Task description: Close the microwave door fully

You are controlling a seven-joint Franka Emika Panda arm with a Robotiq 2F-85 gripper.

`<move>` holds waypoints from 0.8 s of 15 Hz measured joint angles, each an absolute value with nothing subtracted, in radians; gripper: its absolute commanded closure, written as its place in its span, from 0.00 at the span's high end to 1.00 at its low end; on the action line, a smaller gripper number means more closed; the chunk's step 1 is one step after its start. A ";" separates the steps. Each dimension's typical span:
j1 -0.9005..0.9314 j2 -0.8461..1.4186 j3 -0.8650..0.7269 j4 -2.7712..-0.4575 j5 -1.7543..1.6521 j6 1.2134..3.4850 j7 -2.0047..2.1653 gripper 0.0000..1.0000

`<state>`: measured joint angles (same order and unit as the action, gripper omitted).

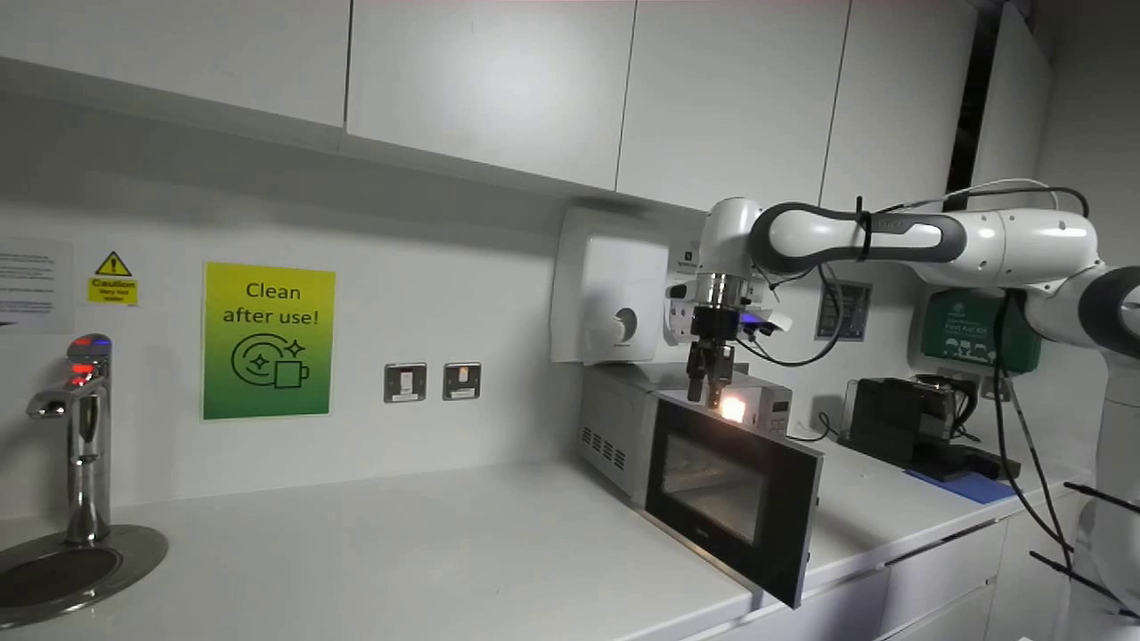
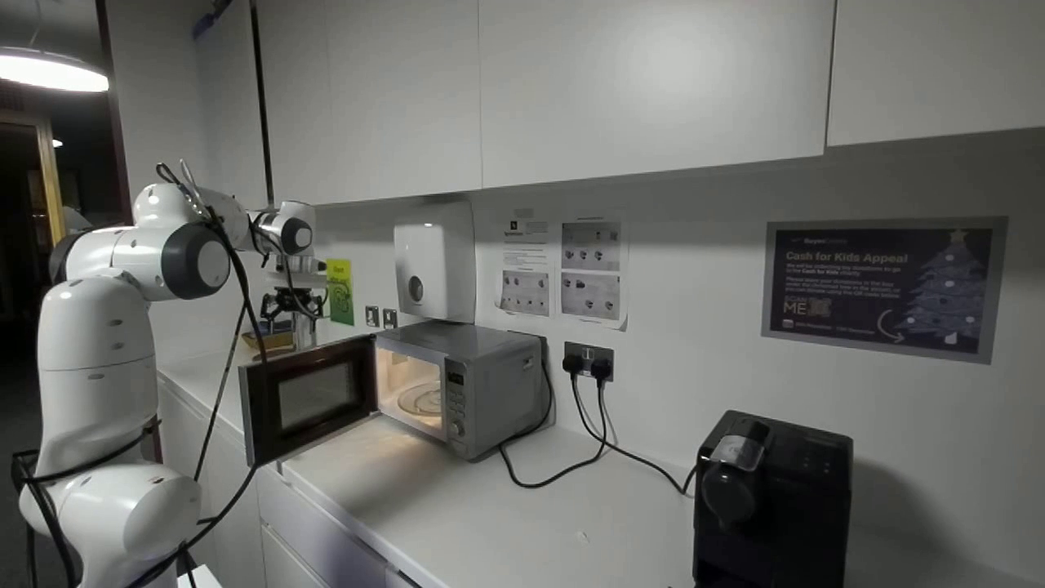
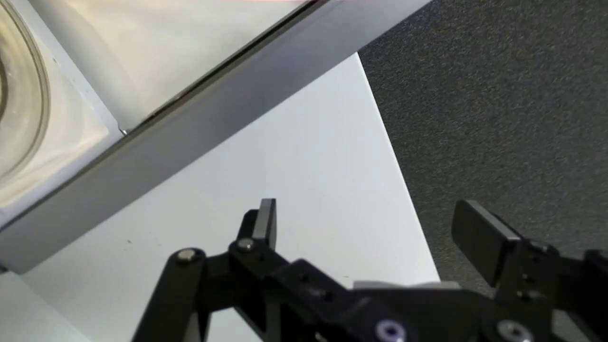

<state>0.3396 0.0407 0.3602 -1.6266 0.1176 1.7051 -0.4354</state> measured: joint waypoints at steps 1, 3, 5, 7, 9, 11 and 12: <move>0.343 0.041 0.362 -1.627 0.129 1.705 -0.482 1.00; 0.350 0.041 0.371 -1.627 0.142 1.705 -0.558 1.00; 0.358 0.040 0.383 -1.629 0.145 1.699 -0.611 1.00; 0.370 0.037 0.393 -1.634 0.146 1.680 -0.649 1.00; 0.379 0.028 0.402 -1.646 0.146 1.661 -0.678 1.00; 0.383 0.008 0.406 -1.671 0.146 1.651 -0.712 1.00; 0.383 -0.006 0.406 -1.688 0.145 1.650 -0.729 1.00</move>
